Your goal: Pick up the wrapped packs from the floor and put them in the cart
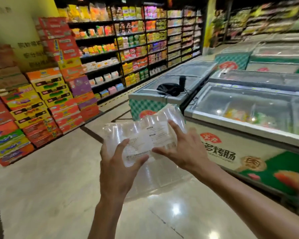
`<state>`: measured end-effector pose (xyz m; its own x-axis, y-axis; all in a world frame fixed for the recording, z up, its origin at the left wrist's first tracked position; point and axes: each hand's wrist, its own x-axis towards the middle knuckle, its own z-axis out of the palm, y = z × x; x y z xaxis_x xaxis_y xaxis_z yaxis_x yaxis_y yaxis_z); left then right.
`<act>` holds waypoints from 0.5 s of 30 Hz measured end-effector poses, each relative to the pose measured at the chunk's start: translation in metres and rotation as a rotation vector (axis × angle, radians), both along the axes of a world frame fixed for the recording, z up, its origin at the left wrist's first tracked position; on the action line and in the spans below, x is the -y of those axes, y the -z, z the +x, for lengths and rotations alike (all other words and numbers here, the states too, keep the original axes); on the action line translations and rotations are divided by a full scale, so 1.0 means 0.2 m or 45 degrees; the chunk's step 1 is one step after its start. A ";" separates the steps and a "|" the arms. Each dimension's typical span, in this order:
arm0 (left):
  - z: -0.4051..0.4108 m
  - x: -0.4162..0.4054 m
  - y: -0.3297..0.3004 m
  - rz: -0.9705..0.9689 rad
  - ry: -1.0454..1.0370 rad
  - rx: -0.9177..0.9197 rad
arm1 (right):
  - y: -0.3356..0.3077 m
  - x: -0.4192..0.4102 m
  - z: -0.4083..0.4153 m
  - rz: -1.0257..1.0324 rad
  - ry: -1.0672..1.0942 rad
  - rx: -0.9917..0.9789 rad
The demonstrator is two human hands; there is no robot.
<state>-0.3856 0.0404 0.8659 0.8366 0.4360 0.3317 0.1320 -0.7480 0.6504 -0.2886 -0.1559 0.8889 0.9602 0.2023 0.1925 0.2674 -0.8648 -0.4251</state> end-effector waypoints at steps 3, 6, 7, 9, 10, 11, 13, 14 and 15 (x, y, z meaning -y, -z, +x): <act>0.22 0.46 0.04 0.009 0.200 0.018 | 0.02 0.52 0.07 -0.019 0.196 -0.011; 0.42 0.89 0.09 -0.036 0.377 -0.013 | 0.06 0.99 0.11 -0.031 0.371 -0.055; 0.48 1.01 0.12 -0.058 0.434 -0.037 | 0.07 1.13 0.12 -0.036 0.430 -0.065; 0.59 1.26 0.16 -0.069 0.534 -0.072 | 0.10 1.39 0.12 -0.034 0.543 -0.070; 0.65 1.38 0.18 -0.069 0.585 -0.086 | 0.11 1.51 0.13 -0.037 0.598 -0.084; 0.70 1.49 0.20 -0.077 0.638 -0.093 | 0.13 1.62 0.14 -0.046 0.653 -0.103; 0.80 1.72 0.23 -0.087 0.744 -0.089 | 0.17 1.84 0.15 -0.046 0.757 -0.134; 0.84 1.84 0.25 -0.082 0.794 -0.092 | 0.19 1.94 0.16 -0.036 0.806 -0.155; 0.89 1.95 0.27 -0.085 0.840 -0.106 | 0.21 2.03 0.18 -0.027 0.848 -0.181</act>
<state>-0.2069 -0.3488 0.8124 0.9566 -0.1584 0.2446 -0.2877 -0.6476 0.7056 -0.2527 -0.5628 0.8476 0.8969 -0.4383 0.0581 -0.3819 -0.8342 -0.3980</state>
